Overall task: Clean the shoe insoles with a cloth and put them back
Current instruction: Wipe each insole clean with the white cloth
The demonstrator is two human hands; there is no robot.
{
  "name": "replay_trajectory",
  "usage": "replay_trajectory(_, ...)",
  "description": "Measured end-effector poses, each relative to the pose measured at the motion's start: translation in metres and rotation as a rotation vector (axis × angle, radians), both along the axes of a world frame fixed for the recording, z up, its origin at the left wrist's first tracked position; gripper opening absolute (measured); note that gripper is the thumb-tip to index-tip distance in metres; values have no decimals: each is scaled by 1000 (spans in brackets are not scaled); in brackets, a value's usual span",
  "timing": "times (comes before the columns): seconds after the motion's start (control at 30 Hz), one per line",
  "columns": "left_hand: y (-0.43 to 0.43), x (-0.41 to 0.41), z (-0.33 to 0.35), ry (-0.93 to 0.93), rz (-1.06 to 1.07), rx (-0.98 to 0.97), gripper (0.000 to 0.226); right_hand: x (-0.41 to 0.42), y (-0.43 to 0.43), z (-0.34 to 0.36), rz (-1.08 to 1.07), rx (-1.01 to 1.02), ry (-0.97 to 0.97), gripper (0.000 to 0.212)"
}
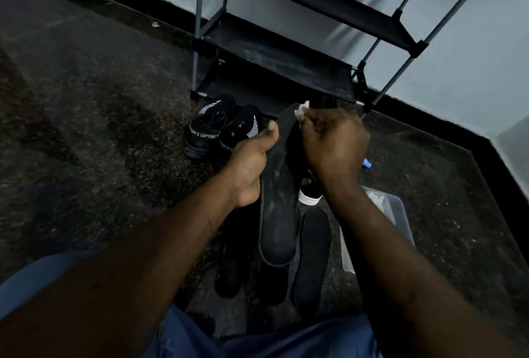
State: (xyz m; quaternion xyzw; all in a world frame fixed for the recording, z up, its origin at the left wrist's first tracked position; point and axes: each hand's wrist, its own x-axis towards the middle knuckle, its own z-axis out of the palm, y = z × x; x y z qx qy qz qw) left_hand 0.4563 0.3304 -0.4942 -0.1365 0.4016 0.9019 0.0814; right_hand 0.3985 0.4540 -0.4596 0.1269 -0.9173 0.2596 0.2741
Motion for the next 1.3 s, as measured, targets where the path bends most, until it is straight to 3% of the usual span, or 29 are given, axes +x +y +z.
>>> replay_trajectory(0.1,-2,-1,3,-11,9,9,45,0,-3,-2,70,-100,-27,27)
replay_trajectory(0.27,-6,1,1,-34,5,61,58,31,-19,-24,236,16,-15,32)
replay_trajectory(0.43,-3,1,1,-27,-80,73,62,18,-8,-14,81,134,50,25)
replay_trajectory(0.53,-2,2,5,-1,-150,84,61,-1,-1,-2,-1,29,23,25)
replay_trajectory(0.8,-6,-2,-3,-42,-42,56,67,34,-18,-28,249,38,-43,34)
replay_trajectory(0.93,-5,-2,-4,-54,-16,76,68,42,-13,-29,258,123,-21,31)
replay_trajectory(1.0,-2,-1,-1,-46,-45,111,72,32,-2,-27,163,203,-2,27)
replay_trajectory(1.1,2,-2,0,-35,-34,119,68,14,13,-24,1,67,-89,37)
replay_trajectory(1.17,2,-3,-1,-36,-39,109,68,21,5,-27,52,-10,-124,42)
replay_trajectory(1.3,-2,-3,-3,-45,-7,129,64,53,-16,-34,211,64,-93,30)
